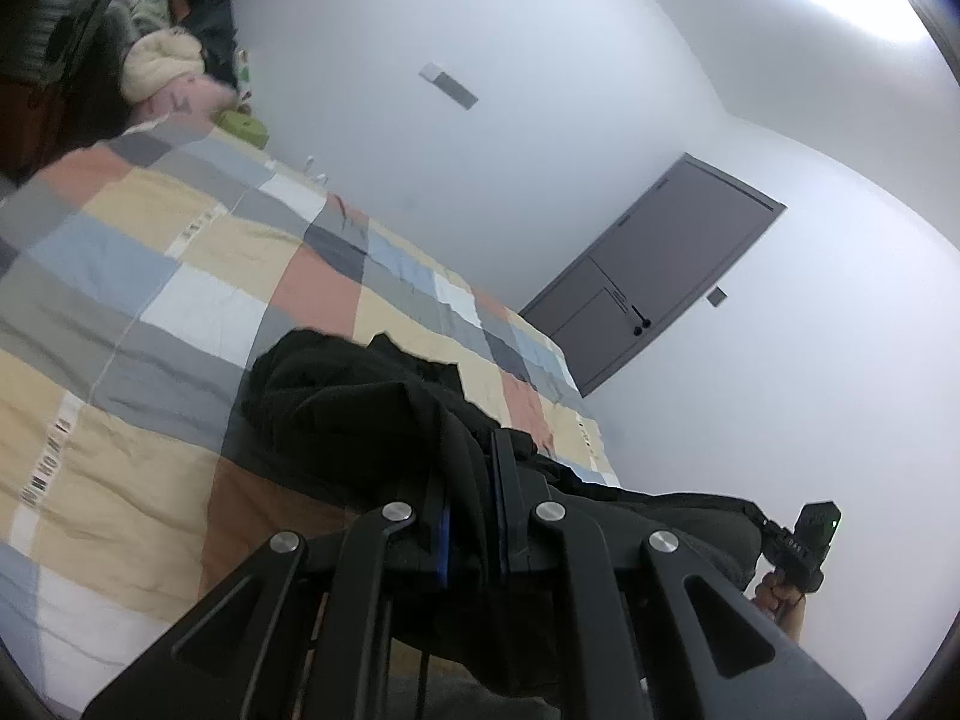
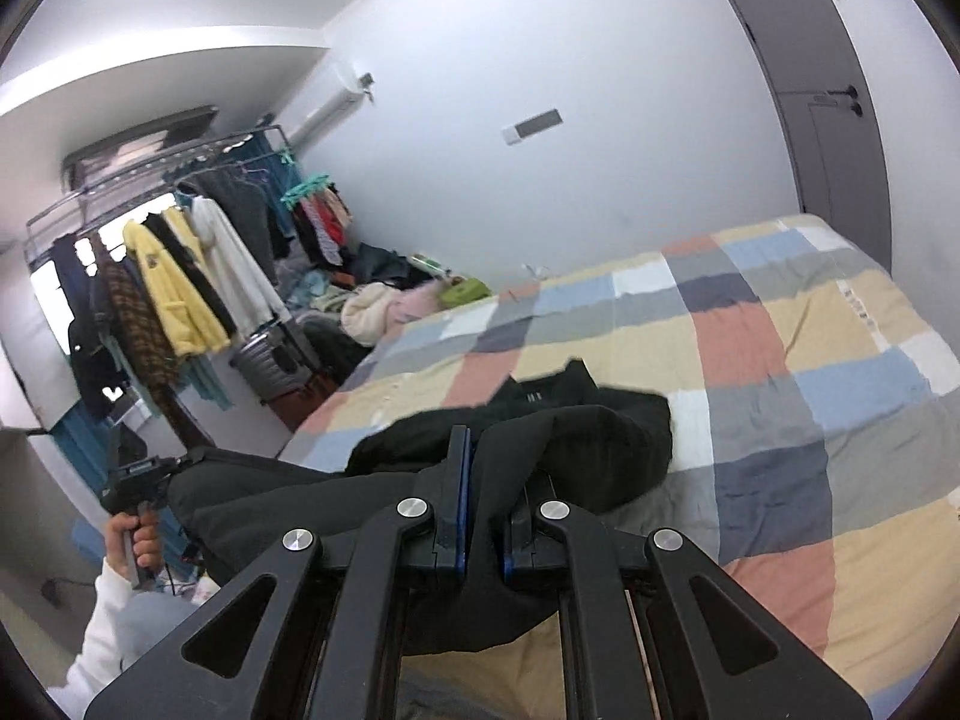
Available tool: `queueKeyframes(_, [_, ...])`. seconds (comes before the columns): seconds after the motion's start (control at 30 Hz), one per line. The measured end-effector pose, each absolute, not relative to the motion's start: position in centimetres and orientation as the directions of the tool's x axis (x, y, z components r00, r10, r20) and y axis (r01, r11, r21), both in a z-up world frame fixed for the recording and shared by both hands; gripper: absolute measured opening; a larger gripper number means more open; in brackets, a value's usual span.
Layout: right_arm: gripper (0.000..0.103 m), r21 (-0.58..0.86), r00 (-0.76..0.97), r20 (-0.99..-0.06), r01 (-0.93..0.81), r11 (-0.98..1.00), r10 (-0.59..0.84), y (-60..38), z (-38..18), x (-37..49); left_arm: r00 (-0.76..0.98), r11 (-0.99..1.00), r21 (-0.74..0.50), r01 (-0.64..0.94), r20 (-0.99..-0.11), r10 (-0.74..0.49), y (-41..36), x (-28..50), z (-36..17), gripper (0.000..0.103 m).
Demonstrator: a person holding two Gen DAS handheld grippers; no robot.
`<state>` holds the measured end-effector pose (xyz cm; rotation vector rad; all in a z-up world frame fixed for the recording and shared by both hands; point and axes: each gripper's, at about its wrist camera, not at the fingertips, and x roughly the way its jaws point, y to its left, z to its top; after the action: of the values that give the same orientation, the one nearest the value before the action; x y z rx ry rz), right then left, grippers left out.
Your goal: Fold large clothes
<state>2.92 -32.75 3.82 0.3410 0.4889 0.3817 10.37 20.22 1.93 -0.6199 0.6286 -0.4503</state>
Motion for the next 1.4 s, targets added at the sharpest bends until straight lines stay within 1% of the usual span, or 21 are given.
queueKeyframes(0.2, [0.005,0.385,0.814,-0.373,-0.300,0.873,0.444,-32.5,6.4,-0.1,0.700,0.767,-0.595,0.238,-0.443,-0.561,20.2,6.7,5.4,0.009])
queueKeyframes(0.37, [0.005,0.406,0.810,-0.373,-0.296,0.865,0.452,-32.4,7.0,-0.6,0.676,0.790,-0.576,0.209,-0.499,-0.543,19.7,6.0,6.1,0.010])
queueKeyframes(0.57, [0.005,0.452,0.794,-0.424,-0.231,0.862,0.435,-33.6,6.2,4.6,0.636,0.814,-0.563,0.144,-0.578,-0.512,18.3,11.9,5.5,0.010])
queueKeyframes(0.67, [0.005,0.505,0.785,-0.443,-0.180,0.844,0.432,-34.8,5.3,9.1,0.617,0.826,-0.556,0.091,-0.620,-0.485,17.8,16.8,5.0,0.011])
queueKeyframes(0.77, [0.005,0.541,0.770,-0.482,-0.115,0.833,0.419,-35.9,3.9,14.5,0.603,0.832,-0.555,0.027,-0.655,-0.456,17.6,21.5,4.0,0.011])
queueKeyframes(0.87, [0.005,0.571,0.749,-0.525,-0.042,0.820,0.404,-36.9,1.8,19.9,0.587,0.842,-0.537,-0.048,-0.697,-0.411,17.2,26.5,2.2,0.011])
queueKeyframes(0.93, [0.005,0.562,0.733,-0.562,0.000,0.827,0.382,-37.0,0.5,22.8,0.570,0.852,-0.514,-0.099,-0.731,-0.375,16.9,29.6,0.6,0.011])
queueKeyframes(1.07, [0.005,0.563,0.683,-0.641,0.106,0.820,0.351,-37.5,-3.8,29.0,0.529,0.866,-0.460,-0.198,-0.794,-0.300,16.3,35.8,-3.8,0.012])
queueKeyframes(1.27, [0.005,0.545,0.614,-0.724,0.229,0.807,0.315,-38.0,-10.1,35.1,0.460,0.866,-0.404,-0.295,-0.854,-0.241,15.8,42.0,-10.5,0.014])
queueKeyframes(1.4, [0.005,0.525,0.556,-0.775,0.299,0.797,0.301,-38.4,-14.6,38.4,0.409,0.881,-0.356,-0.311,-0.887,-0.214,15.0,45.4,-14.4,0.014])
